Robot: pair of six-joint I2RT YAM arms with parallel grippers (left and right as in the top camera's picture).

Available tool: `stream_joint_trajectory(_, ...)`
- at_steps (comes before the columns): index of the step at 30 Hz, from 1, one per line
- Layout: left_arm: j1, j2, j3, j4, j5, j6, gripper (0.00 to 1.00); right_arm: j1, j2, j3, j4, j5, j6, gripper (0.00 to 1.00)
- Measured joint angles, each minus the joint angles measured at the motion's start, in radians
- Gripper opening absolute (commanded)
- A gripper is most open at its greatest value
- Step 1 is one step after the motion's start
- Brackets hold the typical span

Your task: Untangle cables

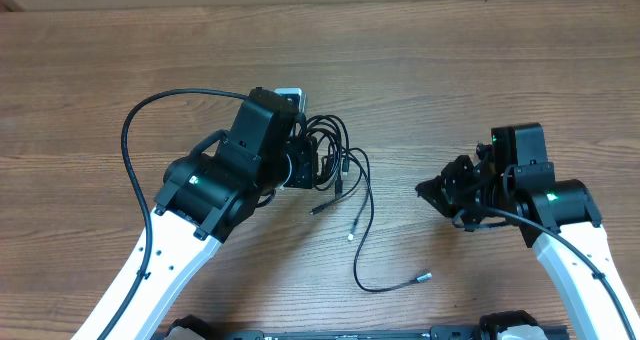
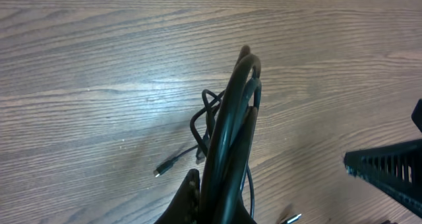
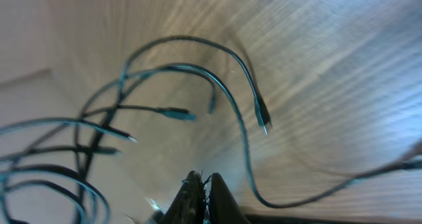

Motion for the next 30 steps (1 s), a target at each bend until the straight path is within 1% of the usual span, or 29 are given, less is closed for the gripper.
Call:
stream_joint_trajectory(3,0.000,-0.008,0.000,-0.001,0.005,0.004,0.04,-0.001,-0.040,0.000,-0.074,0.032,-0.056,0.04)
stream_joint_trajectory(6,0.000,-0.030,0.000,-0.002,-0.001,0.011,0.04,-0.001,-0.093,0.000,-0.116,0.066,-0.080,0.04)
stream_joint_trajectory(7,0.000,-0.040,0.000,-0.003,-0.006,0.016,0.04,-0.001,-0.114,0.000,-0.125,0.074,-0.086,0.13)
stream_joint_trajectory(10,0.000,-0.076,0.000,-0.005,-0.024,0.026,0.04,-0.001,-0.196,0.000,-0.134,0.094,-0.099,0.36)
stream_joint_trajectory(11,0.000,-0.084,0.000,-0.005,-0.027,0.026,0.04,-0.001,-0.220,0.000,-0.134,0.097,-0.107,0.41)
stream_joint_trajectory(12,0.000,-0.089,0.000,-0.005,-0.031,0.026,0.04,-0.001,-0.240,0.000,-0.136,0.101,-0.110,0.45)
stream_joint_trajectory(15,0.000,-0.093,0.000,0.001,-0.037,0.026,0.04,-0.001,-0.284,0.000,-0.141,0.096,-0.114,0.50)
stream_joint_trajectory(17,0.000,-0.093,0.000,0.001,-0.037,0.033,0.04,-0.001,-0.291,0.000,-0.138,0.083,-0.135,0.56)
stream_joint_trajectory(19,0.000,-0.093,0.000,0.001,-0.016,0.076,0.04,-0.001,-0.286,0.000,-0.125,0.048,-0.192,0.61)
stream_joint_trajectory(21,0.000,-0.093,0.000,-0.001,0.031,0.151,0.05,-0.001,-0.285,0.000,-0.113,0.011,-0.264,0.65)
stream_joint_trajectory(24,0.000,-0.093,0.000,-0.034,0.127,0.302,0.04,-0.001,-0.285,0.000,-0.108,-0.028,-0.363,0.69)
stream_joint_trajectory(26,0.000,-0.093,0.000,-0.055,0.169,0.373,0.05,-0.001,-0.285,0.000,-0.095,-0.047,-0.414,0.71)
stream_joint_trajectory(30,0.000,-0.093,0.000,-0.077,0.214,0.468,0.04,-0.001,-0.285,0.000,-0.024,-0.129,-0.510,0.74)
